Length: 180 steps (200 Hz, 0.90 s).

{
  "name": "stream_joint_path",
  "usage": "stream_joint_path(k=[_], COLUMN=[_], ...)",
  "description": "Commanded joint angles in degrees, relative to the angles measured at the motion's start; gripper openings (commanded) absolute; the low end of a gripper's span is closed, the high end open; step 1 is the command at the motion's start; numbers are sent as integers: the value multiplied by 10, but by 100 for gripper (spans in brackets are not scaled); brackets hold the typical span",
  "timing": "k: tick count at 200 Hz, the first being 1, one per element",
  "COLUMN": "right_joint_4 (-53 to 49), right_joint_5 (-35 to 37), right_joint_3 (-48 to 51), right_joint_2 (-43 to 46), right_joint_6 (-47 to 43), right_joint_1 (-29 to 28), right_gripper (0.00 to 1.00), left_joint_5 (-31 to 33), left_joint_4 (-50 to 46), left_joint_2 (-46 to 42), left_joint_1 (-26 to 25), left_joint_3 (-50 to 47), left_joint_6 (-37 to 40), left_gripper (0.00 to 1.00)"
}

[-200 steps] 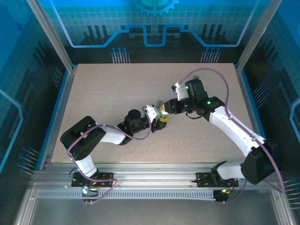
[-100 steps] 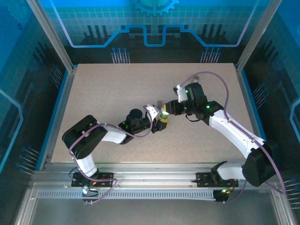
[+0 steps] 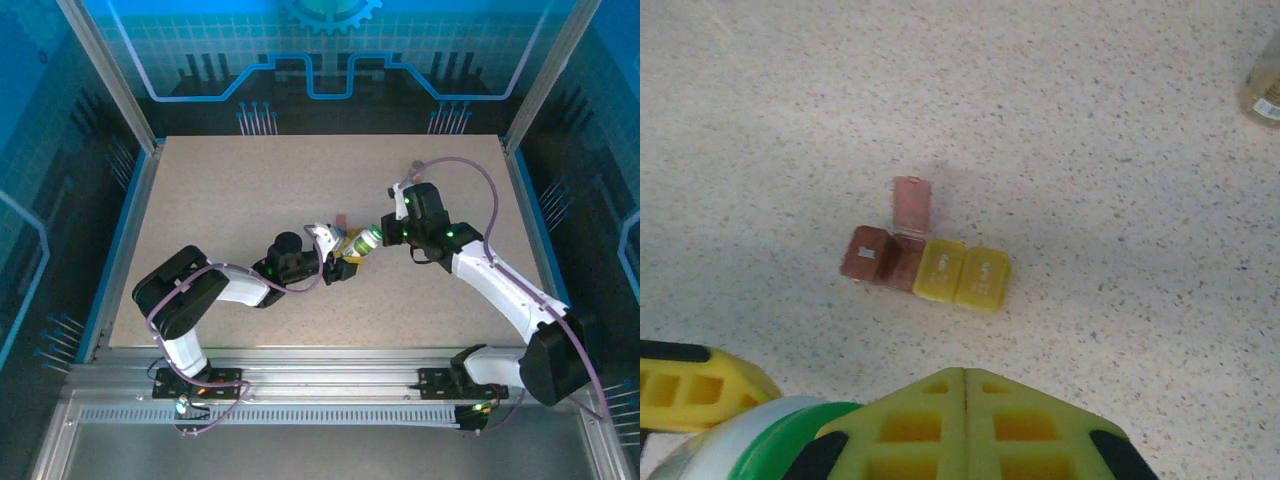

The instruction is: Sort the pills into containers

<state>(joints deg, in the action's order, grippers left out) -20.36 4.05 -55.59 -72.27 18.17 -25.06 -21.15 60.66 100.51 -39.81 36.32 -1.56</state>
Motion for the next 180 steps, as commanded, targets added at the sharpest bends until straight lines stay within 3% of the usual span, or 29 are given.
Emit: stream_joint_path(k=[1,15,27,43,55,83,131,180], right_joint_4=[26,16,15,2,-5,17,48,43], right_joint_5=[-66,-92,-127,-159,-181,-231,-231,-233], right_joint_3=[-4,-11,-11,-15,-16,1,14,7], right_joint_2=[35,52,68,79,74,55,27,20], right_joint_6=[25,52,76,102,105,131,149,146], right_joint_1=[2,10,23,33,34,30,0,-8], right_gripper=[2,34,53,71,79,83,84,64], left_joint_5=[-20,-17,-14,-11,-11,-12,-17,-15], left_joint_4=[81,109,127,138,143,163,177,171], left_joint_2=[11,17,22,25,27,34,36,33], left_joint_1=[-1,-1,-1,-1,-2,-2,-4,-12], left_joint_3=[12,6,3,4,6,10,14,18], left_joint_6=[-4,-9,-12,-10,-8,-11,-7,15], left_gripper=[0,0,0,0,0,0,0,0])
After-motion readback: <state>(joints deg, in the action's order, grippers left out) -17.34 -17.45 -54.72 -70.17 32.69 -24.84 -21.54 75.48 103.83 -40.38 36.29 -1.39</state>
